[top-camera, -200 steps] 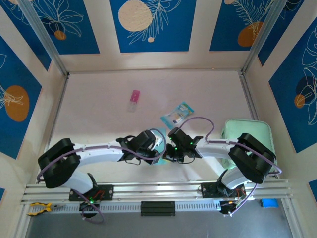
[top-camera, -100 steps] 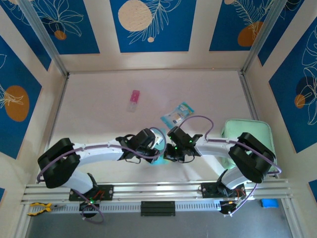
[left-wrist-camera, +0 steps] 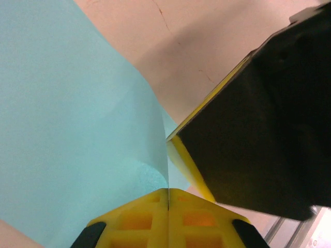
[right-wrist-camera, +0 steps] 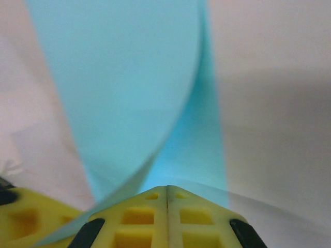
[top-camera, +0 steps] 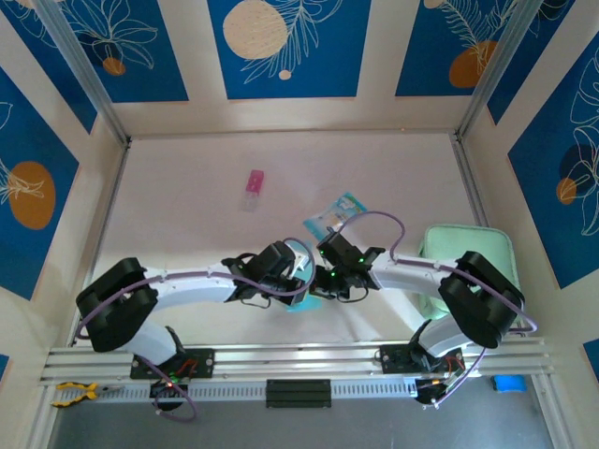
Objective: Fold a paper plane with a square sheet of paper (pick it up from the middle)
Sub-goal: Fold the triangle a second time at the center of the table.
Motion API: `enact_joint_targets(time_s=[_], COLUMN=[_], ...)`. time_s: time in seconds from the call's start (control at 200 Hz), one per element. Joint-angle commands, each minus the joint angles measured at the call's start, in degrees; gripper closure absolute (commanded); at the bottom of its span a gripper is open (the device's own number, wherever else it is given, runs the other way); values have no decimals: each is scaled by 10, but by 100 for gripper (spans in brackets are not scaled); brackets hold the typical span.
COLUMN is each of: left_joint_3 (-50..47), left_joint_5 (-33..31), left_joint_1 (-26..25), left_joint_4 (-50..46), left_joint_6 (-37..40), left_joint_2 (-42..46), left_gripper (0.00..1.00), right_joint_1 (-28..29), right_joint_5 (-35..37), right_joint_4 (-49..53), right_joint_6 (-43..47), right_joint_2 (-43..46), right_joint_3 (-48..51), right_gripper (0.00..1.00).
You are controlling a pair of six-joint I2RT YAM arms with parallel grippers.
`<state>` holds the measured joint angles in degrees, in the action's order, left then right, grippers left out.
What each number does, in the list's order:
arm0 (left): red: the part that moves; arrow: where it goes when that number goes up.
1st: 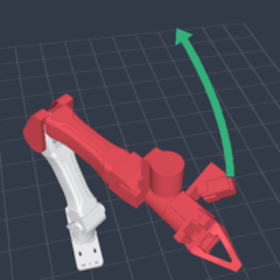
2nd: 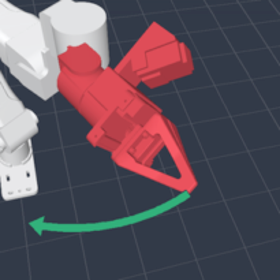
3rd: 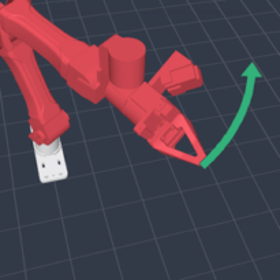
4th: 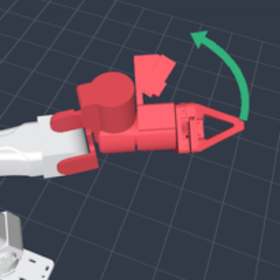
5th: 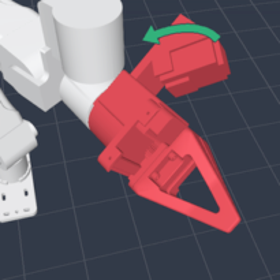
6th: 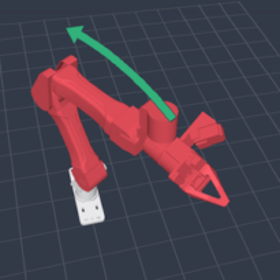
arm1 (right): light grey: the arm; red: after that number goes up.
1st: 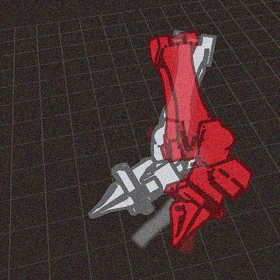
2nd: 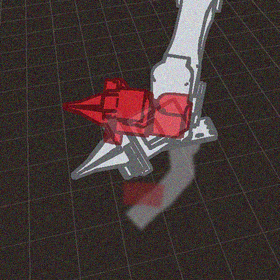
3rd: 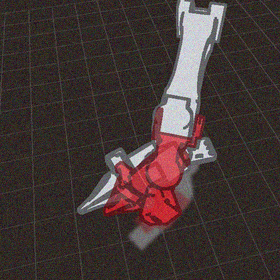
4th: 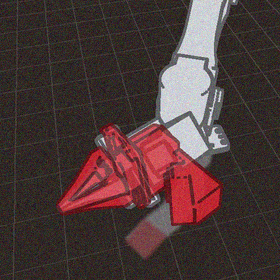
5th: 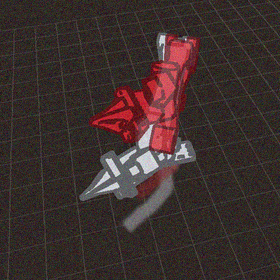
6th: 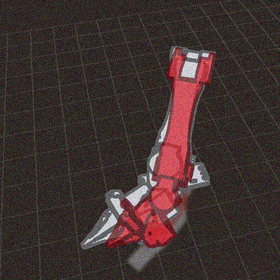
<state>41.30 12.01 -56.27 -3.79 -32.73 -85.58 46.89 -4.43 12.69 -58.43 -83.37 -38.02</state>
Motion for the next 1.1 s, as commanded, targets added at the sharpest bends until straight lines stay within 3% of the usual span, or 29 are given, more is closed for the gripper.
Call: enact_joint_targets(time_s=[0.0,0.555,1.095], left_joint_3=[-1,-2,-14], left_joint_5=[5,-10,-19], left_joint_1=[5,10,19], left_joint_4=[5,-8,-6], left_joint_6=[-6,-3,-14], left_joint_2=[-5,2,16], left_gripper=[100,100,100], right_joint_1=[7,16,27], right_joint_5=[-23,1,29], right_joint_4=[-70,-69,-154], right_joint_6=[-34,-53,-92], right_joint_2=[2,-23,-3], right_joint_3=[17,33,80], right_gripper=[97,97,96])
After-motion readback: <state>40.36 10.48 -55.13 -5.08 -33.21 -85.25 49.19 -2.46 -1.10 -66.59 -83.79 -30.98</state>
